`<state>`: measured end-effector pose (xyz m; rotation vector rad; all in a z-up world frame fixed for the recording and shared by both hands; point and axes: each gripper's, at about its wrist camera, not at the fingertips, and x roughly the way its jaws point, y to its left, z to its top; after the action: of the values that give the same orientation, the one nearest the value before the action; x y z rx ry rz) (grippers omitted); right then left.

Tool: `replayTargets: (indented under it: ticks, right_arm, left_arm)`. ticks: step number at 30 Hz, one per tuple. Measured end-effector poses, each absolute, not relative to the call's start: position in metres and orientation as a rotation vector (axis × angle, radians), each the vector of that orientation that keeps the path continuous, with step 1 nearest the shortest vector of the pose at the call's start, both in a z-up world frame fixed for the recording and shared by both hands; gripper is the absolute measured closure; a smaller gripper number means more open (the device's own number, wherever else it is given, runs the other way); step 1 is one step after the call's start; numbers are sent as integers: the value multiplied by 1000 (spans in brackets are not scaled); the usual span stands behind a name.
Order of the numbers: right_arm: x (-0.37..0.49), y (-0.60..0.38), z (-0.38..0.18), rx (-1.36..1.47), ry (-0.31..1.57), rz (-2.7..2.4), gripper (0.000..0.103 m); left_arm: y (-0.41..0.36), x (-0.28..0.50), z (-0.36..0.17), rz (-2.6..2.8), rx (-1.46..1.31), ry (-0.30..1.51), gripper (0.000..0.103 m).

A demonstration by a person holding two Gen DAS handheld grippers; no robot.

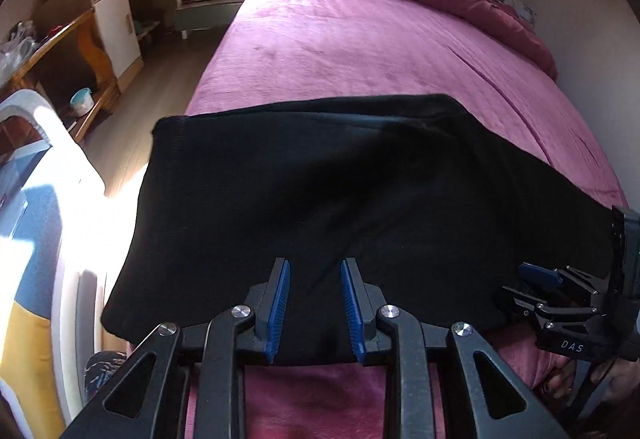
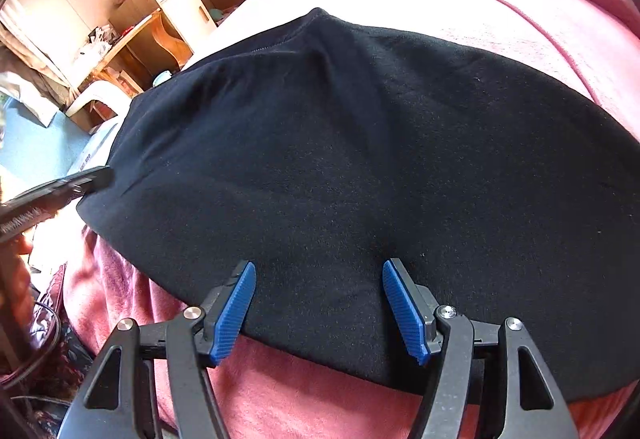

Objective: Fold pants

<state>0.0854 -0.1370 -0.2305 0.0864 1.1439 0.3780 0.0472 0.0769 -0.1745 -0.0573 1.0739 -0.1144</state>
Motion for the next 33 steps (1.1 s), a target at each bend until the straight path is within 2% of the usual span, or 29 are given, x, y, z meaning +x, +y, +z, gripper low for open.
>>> replayTargets:
  ticks: [5,8,11,15,19,33]
  right_arm:
    - [77,-143,-208,55,1112,347,37]
    - [71,-151,-200,52,1093,301,47]
    - [71,-161,-199,49,1110,268,49]
    - [72,-174,-210,12,1176,198,62]
    - [64,-184,-222,8,1229,180,64]
    - [57,-205,-222,70,1234,209,64]
  left_arm:
    - [42,43,-177,-186,51,1059,76]
    - [33,37,-177,-208,99,1046,76]
    - [27,34,-176,-224,118,1036,76]
    - [20,33,-177,-239,148,1031,76]
    - [18,29,-181,-242,160,1058,76]
    - [17,34,-203,-244,148,1143,76]
